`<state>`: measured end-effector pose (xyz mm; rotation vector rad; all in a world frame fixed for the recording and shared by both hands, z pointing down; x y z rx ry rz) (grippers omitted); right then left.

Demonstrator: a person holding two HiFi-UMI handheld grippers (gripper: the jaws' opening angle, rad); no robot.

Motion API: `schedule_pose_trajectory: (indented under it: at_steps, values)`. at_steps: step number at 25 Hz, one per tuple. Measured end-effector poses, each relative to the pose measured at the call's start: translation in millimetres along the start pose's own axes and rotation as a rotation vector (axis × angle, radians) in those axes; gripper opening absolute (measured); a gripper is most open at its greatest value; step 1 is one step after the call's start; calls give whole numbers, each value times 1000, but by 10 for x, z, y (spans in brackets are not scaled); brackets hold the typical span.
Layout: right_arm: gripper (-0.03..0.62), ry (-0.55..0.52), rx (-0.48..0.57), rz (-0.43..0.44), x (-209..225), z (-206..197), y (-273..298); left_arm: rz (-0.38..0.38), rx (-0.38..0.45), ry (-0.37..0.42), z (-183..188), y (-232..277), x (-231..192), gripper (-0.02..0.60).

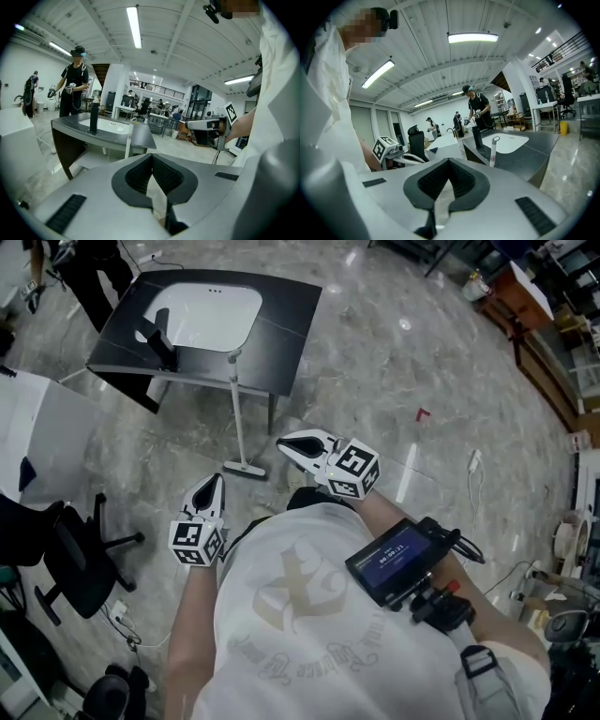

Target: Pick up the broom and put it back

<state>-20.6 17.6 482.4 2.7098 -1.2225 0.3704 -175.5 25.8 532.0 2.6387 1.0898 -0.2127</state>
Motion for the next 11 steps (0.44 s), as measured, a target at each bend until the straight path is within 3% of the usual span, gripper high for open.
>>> schedule_pose_trajectory:
  at_steps: [11]
  values:
    - [17,3,-16,0,-87,-62,-10,6,-2,-20,-27,-154,48,12]
Point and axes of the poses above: the fingertips, and each gripper's own axes: y forward along the fingers, x to its right, z out of its top, the point moved 1 cm from there along -y, backward along the fingers, and after that the axes turned 14 degrees about x, right-handed, at the moved point
